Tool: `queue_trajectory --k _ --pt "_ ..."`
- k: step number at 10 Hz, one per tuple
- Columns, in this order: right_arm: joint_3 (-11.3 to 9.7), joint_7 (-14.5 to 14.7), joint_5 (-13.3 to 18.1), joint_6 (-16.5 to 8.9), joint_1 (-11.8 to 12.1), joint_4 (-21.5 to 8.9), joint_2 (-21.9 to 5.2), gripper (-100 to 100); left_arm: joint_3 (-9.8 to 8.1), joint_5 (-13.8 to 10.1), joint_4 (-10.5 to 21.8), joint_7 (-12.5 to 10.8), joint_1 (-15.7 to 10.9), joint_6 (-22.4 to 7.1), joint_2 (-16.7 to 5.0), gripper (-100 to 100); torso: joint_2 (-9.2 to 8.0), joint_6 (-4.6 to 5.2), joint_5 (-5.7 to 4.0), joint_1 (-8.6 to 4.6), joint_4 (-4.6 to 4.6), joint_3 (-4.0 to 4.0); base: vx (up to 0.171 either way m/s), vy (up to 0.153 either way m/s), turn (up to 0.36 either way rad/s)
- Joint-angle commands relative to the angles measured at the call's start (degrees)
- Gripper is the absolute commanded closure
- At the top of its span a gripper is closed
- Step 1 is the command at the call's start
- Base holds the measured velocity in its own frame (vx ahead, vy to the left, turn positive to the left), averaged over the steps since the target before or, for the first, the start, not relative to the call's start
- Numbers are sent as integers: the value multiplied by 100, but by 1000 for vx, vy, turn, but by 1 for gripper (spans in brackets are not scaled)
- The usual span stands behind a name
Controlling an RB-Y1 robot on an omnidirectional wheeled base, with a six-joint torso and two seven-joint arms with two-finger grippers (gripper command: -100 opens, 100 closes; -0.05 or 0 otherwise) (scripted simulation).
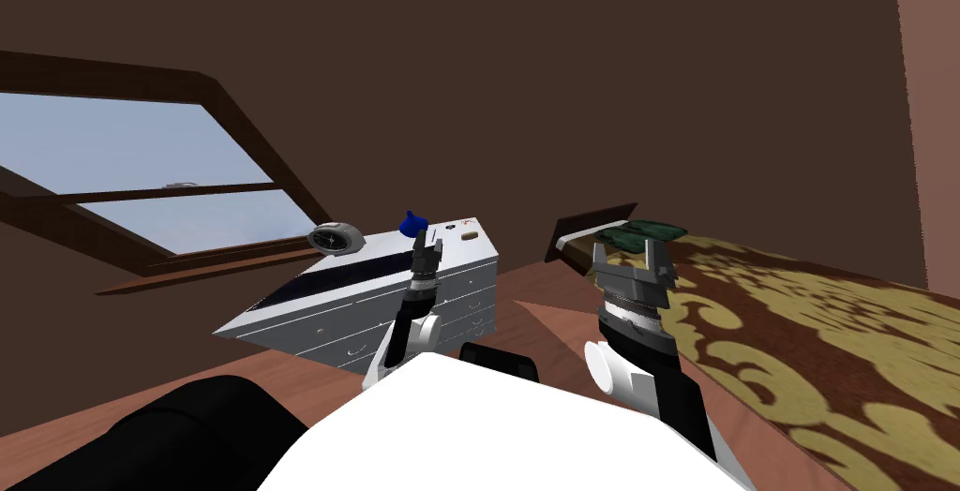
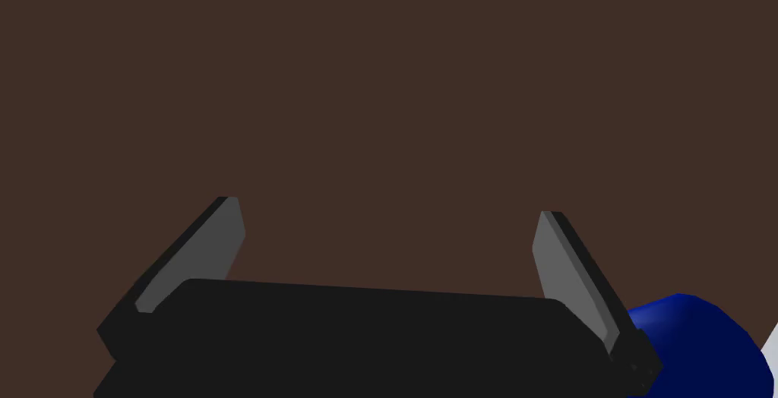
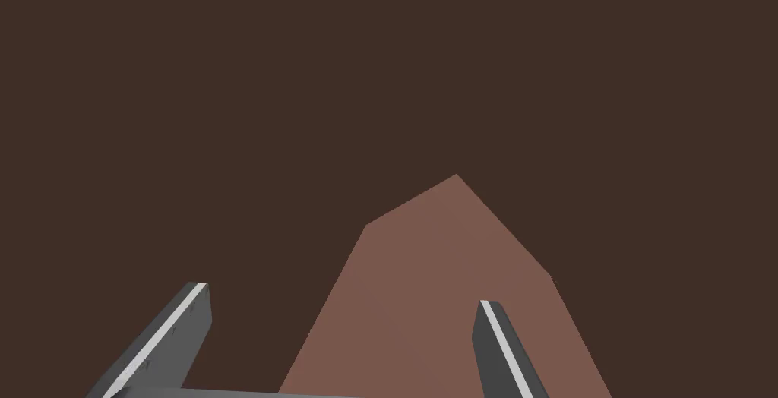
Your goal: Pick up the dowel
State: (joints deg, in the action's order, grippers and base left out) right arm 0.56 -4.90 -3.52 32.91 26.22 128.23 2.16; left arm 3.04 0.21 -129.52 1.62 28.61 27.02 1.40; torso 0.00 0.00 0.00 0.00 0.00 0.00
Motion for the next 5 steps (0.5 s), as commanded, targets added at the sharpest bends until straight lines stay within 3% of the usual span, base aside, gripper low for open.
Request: queue_trajectory --k 1,5 --pt "0 0 0 0 0 0 0 0 -9 12 -3 -8 -54 -119 -252 -100 0 0 0 0 0 0 -12 -13 -14" --pt "-1 0 0 0 -1 0 1 0 -71 65 -8 -60 -378 -745 -959 -100 -13 1 -4 -16 -3 7 -34 -43 -22"
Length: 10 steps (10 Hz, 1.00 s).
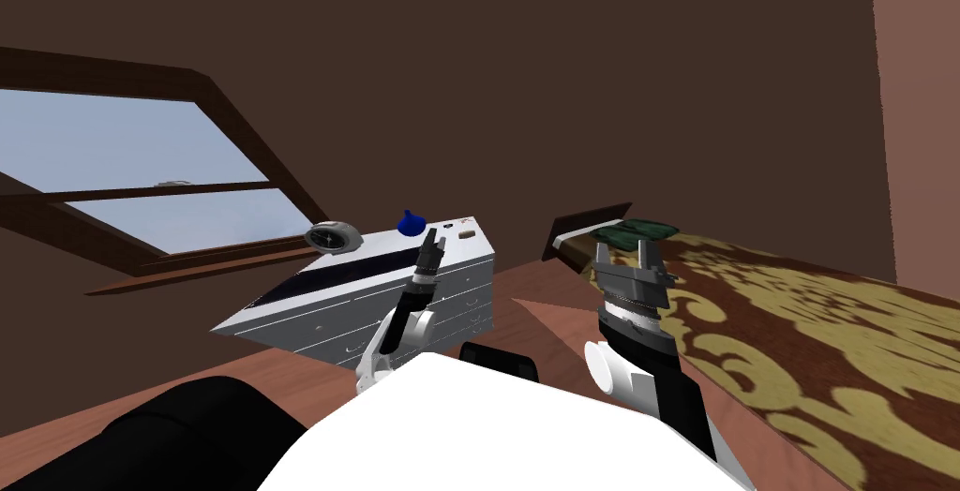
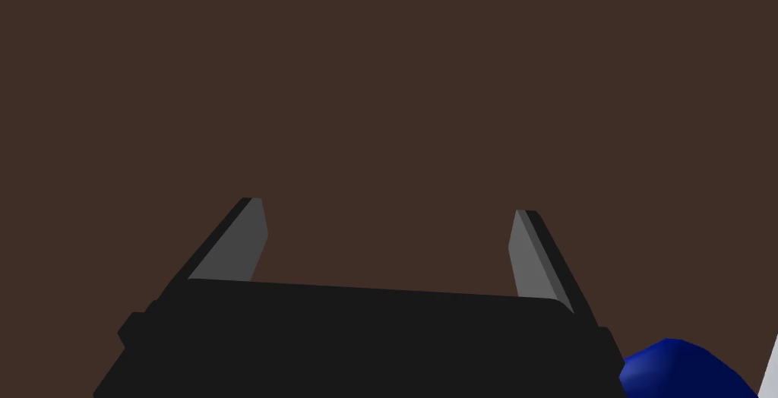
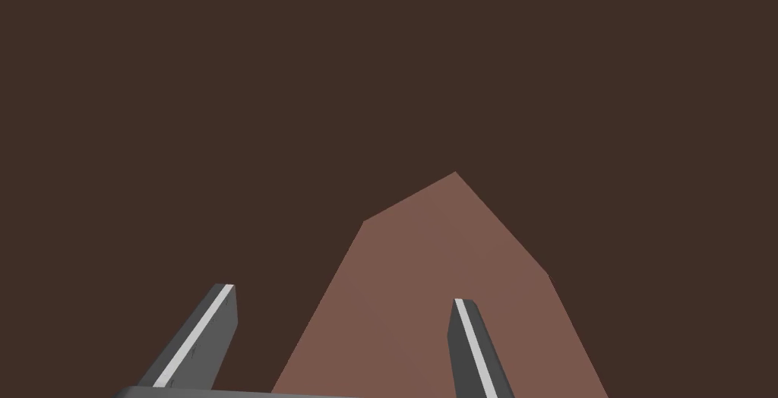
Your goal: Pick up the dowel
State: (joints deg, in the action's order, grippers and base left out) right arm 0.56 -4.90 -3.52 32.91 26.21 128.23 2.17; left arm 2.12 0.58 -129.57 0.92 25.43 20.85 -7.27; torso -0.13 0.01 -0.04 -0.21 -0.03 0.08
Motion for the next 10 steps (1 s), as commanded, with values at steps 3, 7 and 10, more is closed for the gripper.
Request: queue_trajectory --k 3,7,10 --pt "0 0 0 0 0 0 0 0 -3 42 0 -11 -180 -463 -315 -100 1 0 2 8 0 0 -31 -33 -13" --pt "0 0 0 0 0 0 0 0 -65 61 17 -60 -460 -1069 -661 -100 5 0 1 5 1 -3 -25 -38 -15" --pt "0 0 0 0 0 0 0 0 -145 62 51 -121 -791 -1559 -982 -100 5 -1 1 7 1 -3 -25 -41 -14"
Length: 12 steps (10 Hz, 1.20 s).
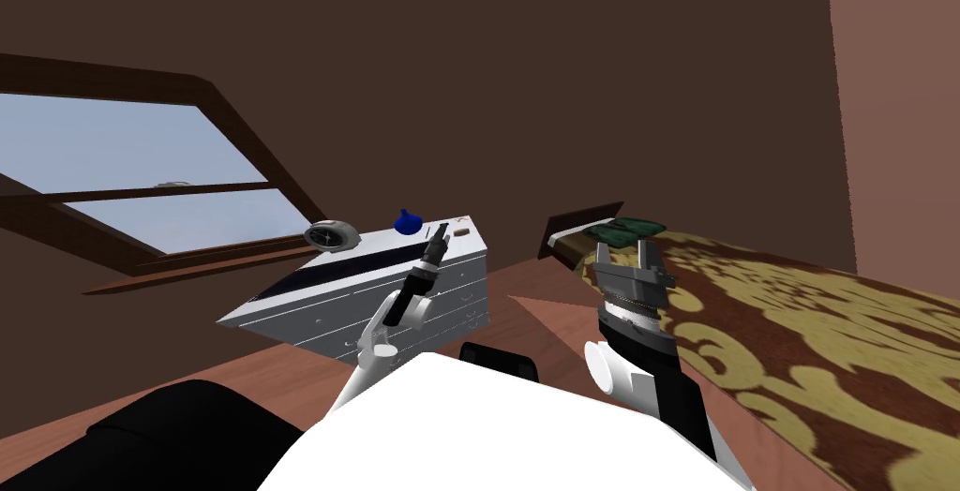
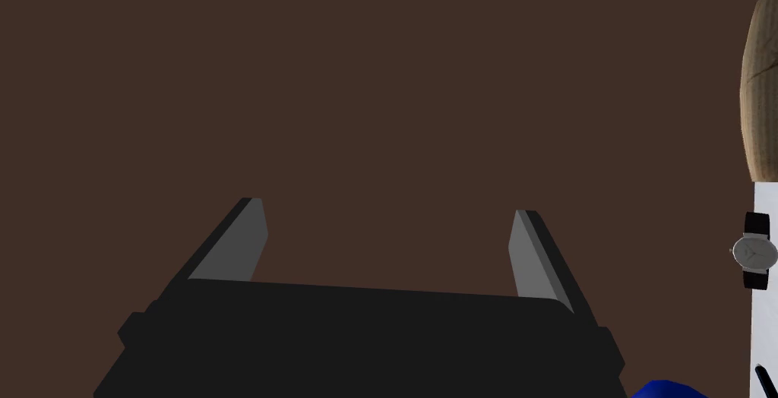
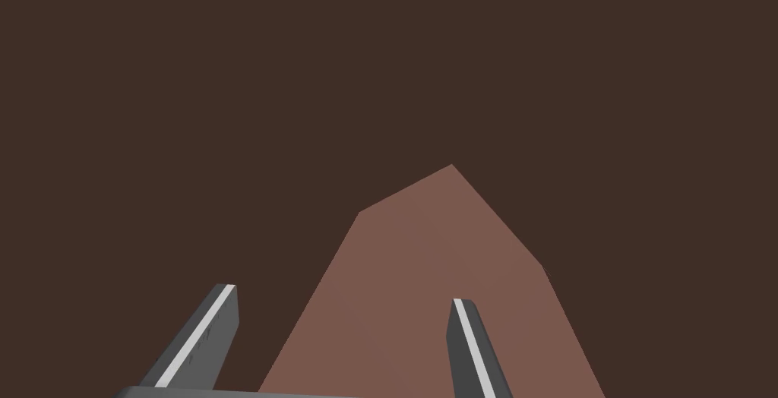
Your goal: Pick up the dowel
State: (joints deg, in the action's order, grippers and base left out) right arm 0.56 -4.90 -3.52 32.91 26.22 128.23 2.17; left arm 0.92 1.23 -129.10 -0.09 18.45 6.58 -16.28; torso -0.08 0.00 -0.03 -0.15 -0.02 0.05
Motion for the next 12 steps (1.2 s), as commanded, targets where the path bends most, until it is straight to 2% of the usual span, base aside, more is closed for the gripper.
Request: queue_trajectory --k 1,2,3,4,5,6,7,8,10,11,12 --pt "0 0 0 0 0 0 0 0 -25 -3 4 -20 -93 -286 -81 -100 0 0 0 0 0 0 -17 -44 -11" --pt "0 0 0 0 0 0 0 0 -25 -3 4 -20 -93 -347 -81 -100 2 -1 0 -1 0 -1 -6 -24 1" --pt "0 0 0 0 0 0 0 0 -73 -11 30 -55 -276 -578 -234 -100 5 -1 1 5 1 -3 -14 -32 -14" --pt "0 0 0 0 0 0 0 0 -73 -11 30 -55 -276 -730 -234 -100 5 0 1 4 1 -3 -15 -35 -12" --pt "0 0 0 0 0 0 0 0 -125 -26 62 -93 -469 -934 -384 -100 4 -1 1 3 1 -2 -26 -53 -13" --pt "0 0 0 0 0 0 0 0 -125 -26 62 -93 -469 -1097 -384 -100 1 0 0 -3 0 -1 -25 -48 -4" --pt "0 0 0 0 0 0 0 0 -125 -26 62 -93 -469 -1130 -384 -100 1 -1 -1 -2 0 0 -7 -21 2" --pt "0 0 0 0 0 0 0 0 -182 -50 101 -133 -670 -1363 -530 -100 4 -2 1 6 1 -2 -6 -31 -10" --pt "0 0 0 0 0 0 0 0 -182 -50 101 -133 -670 -1545 -530 -100 6 -1 1 2 2 -4 -5 -30 -2" --pt "0 0 0 0 0 0 0 0 -243 -81 148 -176 -878 -1777 -672 -100 7 -2 1 6 2 -4 -10 -38 -7" --pt "0 0 0 0 0 0 0 0 -243 -81 148 -176 -878 -1936 -672 -100 6 -1 0 2 1 -4 -11 -38 -2"
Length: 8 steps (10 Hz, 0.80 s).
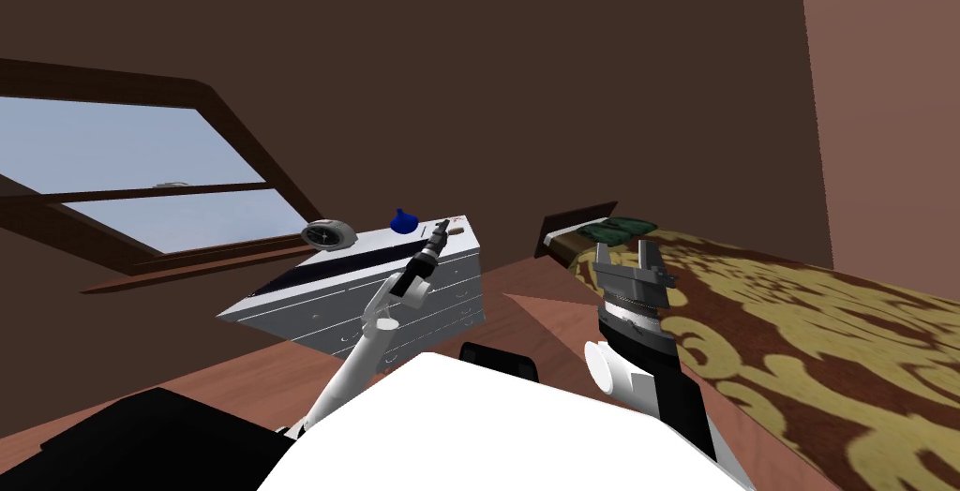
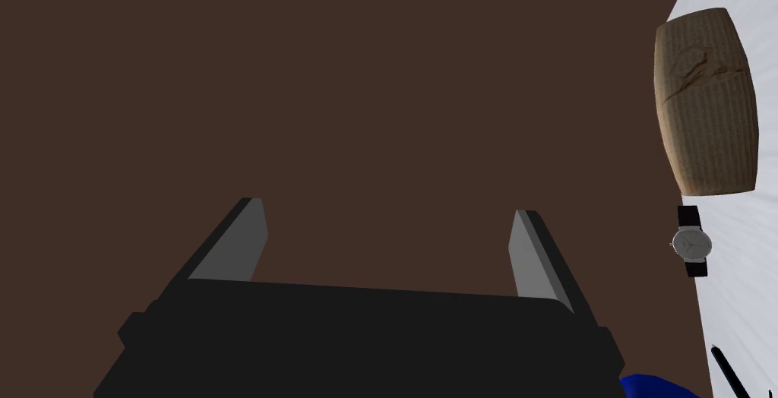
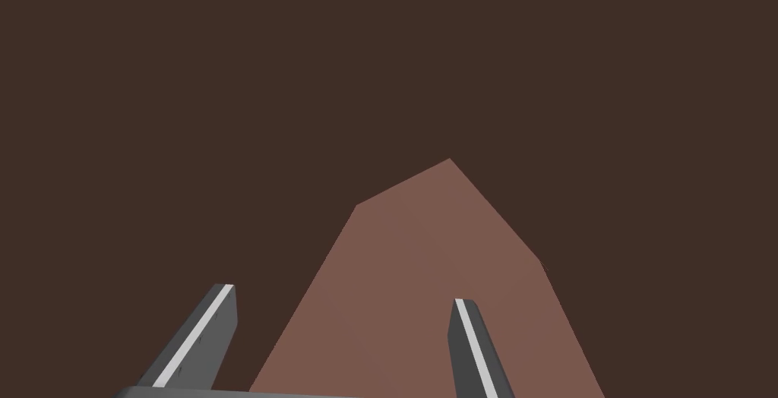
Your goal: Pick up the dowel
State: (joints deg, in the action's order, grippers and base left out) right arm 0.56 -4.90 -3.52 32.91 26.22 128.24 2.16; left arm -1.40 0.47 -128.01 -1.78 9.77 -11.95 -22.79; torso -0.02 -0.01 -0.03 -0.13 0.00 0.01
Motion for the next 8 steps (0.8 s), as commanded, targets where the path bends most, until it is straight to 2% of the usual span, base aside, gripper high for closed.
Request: queue_trajectory --k 1,2,3,4,6,7,8 --pt "0 0 0 0 0 0 0 0 -77 -46 95 -53 -224 -286 -160 -100 0 0 0 0 0 0 -10 -53 -3" --pt "0 0 0 0 0 0 0 0 -77 -46 95 -53 -224 -497 -160 -100 1 0 -1 -5 0 0 -11 -51 0" --pt "0 0 0 0 0 0 0 0 -77 -46 95 -53 -224 -557 -160 -100 -1 0 -1 -5 0 0 -3 -23 3" --pt "0 0 0 0 0 0 0 0 -146 -95 158 -101 -442 -786 -293 -100 1 -1 1 4 0 0 3 -32 1" --pt "0 0 0 0 0 0 0 0 -146 -95 158 -101 -442 -1003 -293 -100 4 0 0 1 1 -2 0 -27 1" --pt "0 0 0 0 0 0 0 0 -220 -154 231 -151 -663 -1257 -419 -100 3 -1 1 6 1 -2 1 -36 6" --pt "0 0 0 0 0 0 0 0 -220 -154 231 -151 -663 -1429 -419 -100 4 0 0 1 1 -2 4 -39 3"
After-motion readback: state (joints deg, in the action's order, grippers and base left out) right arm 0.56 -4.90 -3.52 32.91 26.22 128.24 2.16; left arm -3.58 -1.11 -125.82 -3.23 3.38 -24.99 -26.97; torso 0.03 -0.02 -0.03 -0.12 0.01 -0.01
